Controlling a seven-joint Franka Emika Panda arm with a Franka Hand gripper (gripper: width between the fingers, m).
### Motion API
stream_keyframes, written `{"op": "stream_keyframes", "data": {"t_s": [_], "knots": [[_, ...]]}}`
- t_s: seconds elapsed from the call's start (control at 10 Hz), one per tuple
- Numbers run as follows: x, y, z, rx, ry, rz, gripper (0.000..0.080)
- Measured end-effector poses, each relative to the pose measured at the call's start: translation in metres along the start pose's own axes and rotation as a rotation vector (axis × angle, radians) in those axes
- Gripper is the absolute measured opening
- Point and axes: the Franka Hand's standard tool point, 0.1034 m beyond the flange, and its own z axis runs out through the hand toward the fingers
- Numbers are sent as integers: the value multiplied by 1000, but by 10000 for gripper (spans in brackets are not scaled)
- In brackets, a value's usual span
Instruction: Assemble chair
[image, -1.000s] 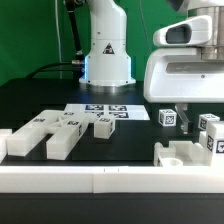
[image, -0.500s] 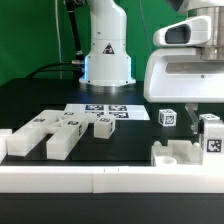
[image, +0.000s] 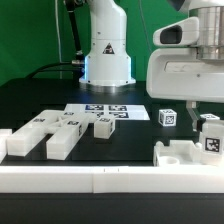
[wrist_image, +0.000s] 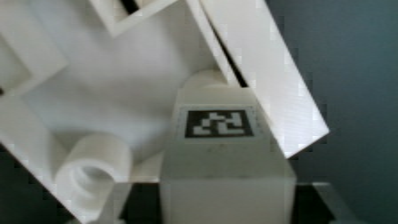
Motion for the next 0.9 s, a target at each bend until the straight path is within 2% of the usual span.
{"op": "stream_keyframes", "data": {"t_s": [0.7, 0.9], "knots": [[-4, -2, 0, -14, 12, 704, 291], [-3, -1, 0, -16, 12, 755, 292]]}}
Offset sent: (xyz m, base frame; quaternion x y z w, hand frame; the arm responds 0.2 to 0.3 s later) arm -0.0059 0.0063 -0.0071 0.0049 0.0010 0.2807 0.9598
